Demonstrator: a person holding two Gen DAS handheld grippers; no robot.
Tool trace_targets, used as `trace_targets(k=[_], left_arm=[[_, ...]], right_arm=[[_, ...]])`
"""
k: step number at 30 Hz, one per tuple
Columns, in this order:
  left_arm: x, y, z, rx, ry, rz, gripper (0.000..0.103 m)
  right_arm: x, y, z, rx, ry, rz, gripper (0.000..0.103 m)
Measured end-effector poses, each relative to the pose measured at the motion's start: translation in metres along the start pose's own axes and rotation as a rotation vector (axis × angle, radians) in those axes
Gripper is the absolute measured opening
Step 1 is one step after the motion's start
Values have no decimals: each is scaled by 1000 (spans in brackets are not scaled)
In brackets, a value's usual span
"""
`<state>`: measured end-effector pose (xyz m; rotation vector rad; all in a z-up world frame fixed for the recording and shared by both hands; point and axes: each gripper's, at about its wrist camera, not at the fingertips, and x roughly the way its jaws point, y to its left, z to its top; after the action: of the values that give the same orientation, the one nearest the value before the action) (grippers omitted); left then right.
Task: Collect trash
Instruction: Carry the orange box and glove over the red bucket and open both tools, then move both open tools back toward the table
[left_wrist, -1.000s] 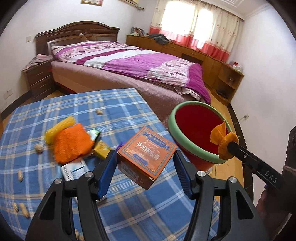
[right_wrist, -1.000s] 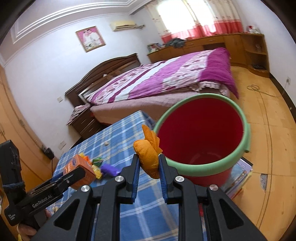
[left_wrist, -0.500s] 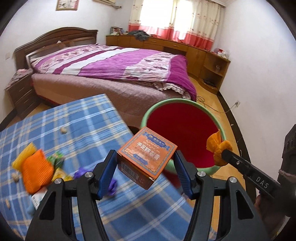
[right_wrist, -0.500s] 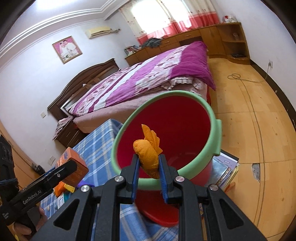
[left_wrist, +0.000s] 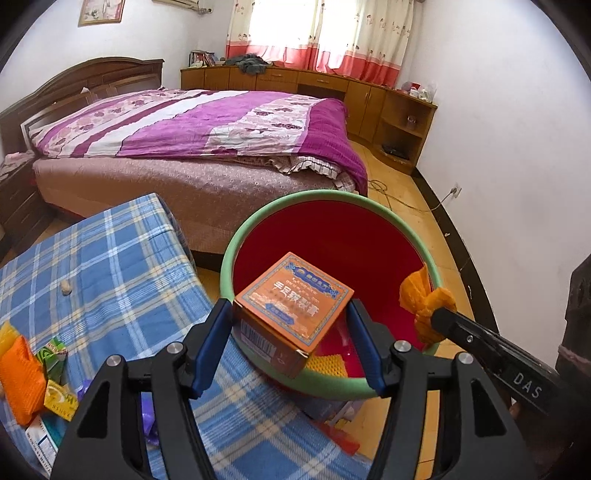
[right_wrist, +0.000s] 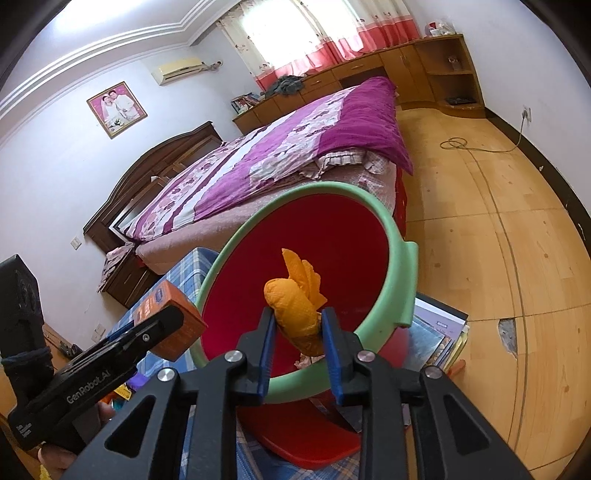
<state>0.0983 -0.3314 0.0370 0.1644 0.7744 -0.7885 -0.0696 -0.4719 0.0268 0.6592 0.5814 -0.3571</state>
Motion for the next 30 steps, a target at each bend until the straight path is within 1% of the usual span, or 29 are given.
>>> trace_targets(k=[5, 9, 14, 16, 20, 24, 27, 30], left_arm=[[6, -2, -1, 2, 2, 9, 64], [8, 1, -2, -25, 9, 9, 64], [4, 6, -8, -50, 17, 9, 65], [1, 9, -10, -63, 23, 11, 65], [-7, 16, -13, -91, 25, 15, 64], [-22, 26, -17, -125, 10, 19, 64], [-34, 34, -22, -152, 0, 25, 64], [-45, 43, -27, -175, -7, 43, 64]], right_arm=[[0, -1, 0, 0, -1, 5, 31], [-1, 0, -3, 3, 1, 15, 32], [0, 3, -3, -3, 5, 21, 43], [-1, 5, -4, -3, 3, 19, 46], [-4, 9, -6, -6, 1, 19, 47], [-7, 14, -8, -14, 0, 19, 47], [-12, 17, -11, -23, -7, 21, 51], [-14, 22, -14, -32, 1, 28, 52]])
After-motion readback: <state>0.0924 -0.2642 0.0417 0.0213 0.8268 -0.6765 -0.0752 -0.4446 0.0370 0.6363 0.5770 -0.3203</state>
